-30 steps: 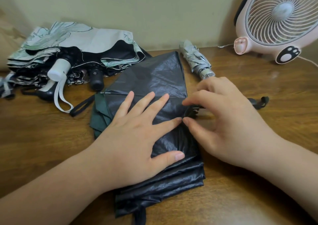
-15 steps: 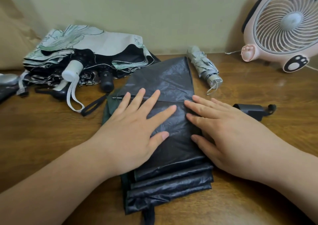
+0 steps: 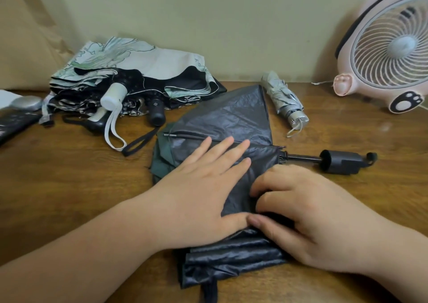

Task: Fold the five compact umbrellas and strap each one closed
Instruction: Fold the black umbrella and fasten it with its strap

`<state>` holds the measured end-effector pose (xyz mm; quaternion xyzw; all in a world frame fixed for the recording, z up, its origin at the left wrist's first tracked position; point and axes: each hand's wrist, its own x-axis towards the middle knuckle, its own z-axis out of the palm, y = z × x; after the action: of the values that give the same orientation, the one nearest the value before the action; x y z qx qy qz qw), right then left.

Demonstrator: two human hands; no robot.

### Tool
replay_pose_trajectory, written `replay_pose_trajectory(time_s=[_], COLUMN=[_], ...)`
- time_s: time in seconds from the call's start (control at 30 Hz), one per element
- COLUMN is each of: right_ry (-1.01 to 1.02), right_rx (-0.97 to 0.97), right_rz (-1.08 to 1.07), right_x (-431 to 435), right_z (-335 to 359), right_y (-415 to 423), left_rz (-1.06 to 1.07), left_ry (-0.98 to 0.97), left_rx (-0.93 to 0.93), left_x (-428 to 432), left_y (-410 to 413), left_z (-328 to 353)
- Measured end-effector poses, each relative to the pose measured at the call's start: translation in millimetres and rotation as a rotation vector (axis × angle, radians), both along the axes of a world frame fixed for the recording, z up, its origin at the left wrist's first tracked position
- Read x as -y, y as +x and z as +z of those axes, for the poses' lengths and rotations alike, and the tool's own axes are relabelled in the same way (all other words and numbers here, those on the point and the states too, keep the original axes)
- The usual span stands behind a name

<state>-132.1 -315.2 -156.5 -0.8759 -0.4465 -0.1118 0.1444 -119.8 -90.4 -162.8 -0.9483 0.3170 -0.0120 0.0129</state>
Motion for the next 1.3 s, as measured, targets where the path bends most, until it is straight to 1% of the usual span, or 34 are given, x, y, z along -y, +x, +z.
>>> replay_pose_trajectory(time_s=[0.07, 0.13, 0.23, 0.27, 0.33, 0.4, 0.47, 0.53, 0.63, 0.67, 0.77, 0.83, 0.93, 1.03, 1.13, 1.2, 1.3], right_ry=[-0.009, 0.033, 0.214, 0.304, 0.497, 0.678, 0.759, 0.776, 0.792, 0.783, 0.761, 0.782, 0.859, 0.889, 0.938, 0.881, 0.785], right_rx=[-0.037, -0.08, -0.167, -0.181, -0.218, -0.349, -0.431, -0.486, -0.584, -0.572, -0.456, -0.455, -0.563, -0.607, -0.79, -0.847, -0.837], right_rz=[-0.005, 0.011, 0.034, -0.016, -0.224, -0.459, -0.615, -0.702, -0.752, -0.761, -0.811, -0.815, -0.774, -0.794, -0.783, -0.826, -0.837], right_x=[0.4, 3.3, 3.4, 1.7, -5.8, -13.9, -19.7, -22.6, -27.9, -28.9, -28.8, -28.6, -27.6, -25.0, -25.7, -26.0, -28.6], right_z=[-1.3, 1.2, 8.3, 13.0, 27.5, 41.3, 51.3, 52.5, 47.3, 45.0, 41.0, 39.2, 38.1, 42.3, 46.2, 43.5, 42.0], right_y=[0.3, 0.3, 1.1, 6.2, 25.3, 58.3, 95.6, 126.1, 147.6, 150.7, 156.1, 159.8, 165.3, 171.9, 174.5, 176.8, 181.2], left_rz=[-0.007, -0.012, -0.021, -0.022, -0.03, -0.036, -0.038, -0.033, -0.022, -0.02, -0.018, -0.02, -0.018, -0.023, -0.023, -0.021, -0.018], left_ry=[-0.002, -0.01, -0.035, -0.042, -0.051, -0.057, -0.062, -0.072, -0.093, -0.097, -0.107, -0.117, -0.133, -0.145, -0.155, -0.151, -0.144], left_rx=[-0.007, -0.022, -0.041, -0.045, -0.049, -0.061, -0.076, -0.087, -0.092, -0.092, -0.095, -0.094, -0.097, -0.098, -0.102, -0.108, -0.112], left_x=[-1.2, -2.1, -1.2, -1.5, -2.5, -3.9, -4.3, -3.9, -3.4, -3.4, -4.2, -4.8, -5.2, -5.7, -6.5, -6.7, -6.5], left_y=[0.2, 0.3, 0.3, 0.6, 0.9, 1.0, 0.6, 0.8, 2.5, 2.9, 3.9, 4.3, 4.1, 4.2, 5.6, 5.8, 5.4], left_z=[-0.4, -0.1, -1.0, -1.2, -0.3, 1.1, 2.2, 3.0, 3.7, 4.0, 4.5, 4.8, 5.3, 4.8, 4.6, 5.0, 5.2])
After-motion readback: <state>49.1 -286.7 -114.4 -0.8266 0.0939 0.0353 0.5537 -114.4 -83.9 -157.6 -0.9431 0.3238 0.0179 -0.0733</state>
